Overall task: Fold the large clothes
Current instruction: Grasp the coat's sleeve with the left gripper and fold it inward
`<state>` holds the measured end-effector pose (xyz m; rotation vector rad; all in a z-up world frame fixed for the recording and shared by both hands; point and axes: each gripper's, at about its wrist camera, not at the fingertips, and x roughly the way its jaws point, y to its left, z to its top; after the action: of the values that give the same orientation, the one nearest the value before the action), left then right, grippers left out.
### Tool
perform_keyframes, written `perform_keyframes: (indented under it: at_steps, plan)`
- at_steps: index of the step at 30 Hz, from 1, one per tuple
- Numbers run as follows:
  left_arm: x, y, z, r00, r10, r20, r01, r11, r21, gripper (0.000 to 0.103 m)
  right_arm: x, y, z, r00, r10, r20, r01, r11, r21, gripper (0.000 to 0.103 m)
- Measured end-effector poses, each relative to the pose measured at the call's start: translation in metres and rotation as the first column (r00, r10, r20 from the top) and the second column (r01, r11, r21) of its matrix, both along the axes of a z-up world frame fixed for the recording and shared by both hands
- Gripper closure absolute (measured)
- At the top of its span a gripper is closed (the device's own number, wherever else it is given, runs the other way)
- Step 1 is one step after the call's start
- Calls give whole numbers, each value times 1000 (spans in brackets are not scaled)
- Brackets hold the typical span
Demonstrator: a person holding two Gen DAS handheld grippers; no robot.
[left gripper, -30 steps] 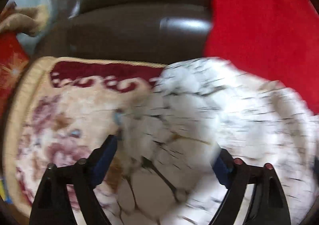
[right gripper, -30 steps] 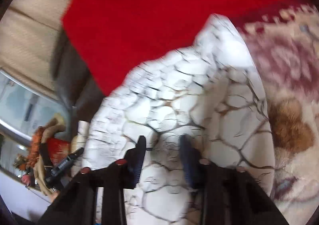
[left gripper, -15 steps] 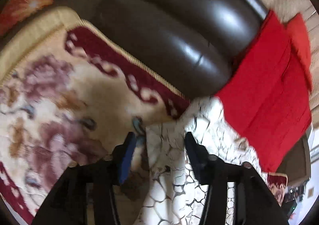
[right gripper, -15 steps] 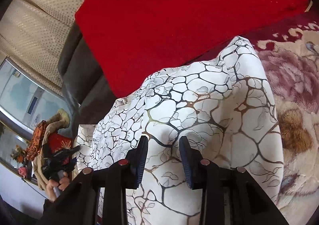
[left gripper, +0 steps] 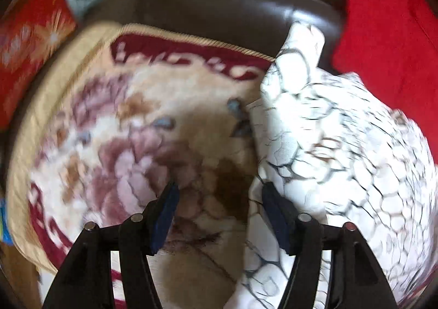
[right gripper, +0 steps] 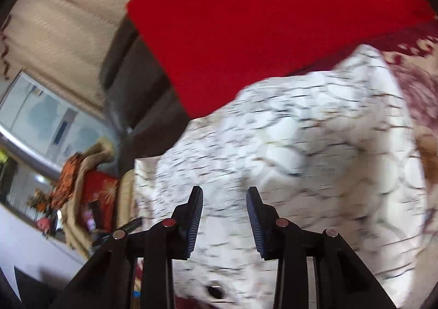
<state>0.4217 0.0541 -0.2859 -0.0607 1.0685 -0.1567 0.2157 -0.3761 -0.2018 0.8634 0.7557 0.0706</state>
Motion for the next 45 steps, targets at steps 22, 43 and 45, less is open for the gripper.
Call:
perform_keyframes:
  at_steps: [22, 43, 45]
  plan:
    - [-60, -51, 15, 979, -120, 166, 100, 987, 127, 19, -49, -46, -18, 972, -233, 36, 234, 972, -36, 43]
    - [1, -50, -17, 997, 67, 38, -62, 990, -130, 13, 3, -99, -45, 923, -353, -153, 331, 931, -154, 49]
    - [-4, -50, -5, 992, 74, 99, -66, 994, -87, 13, 0, -93, -34, 930, -356, -91, 338, 926, -167, 49]
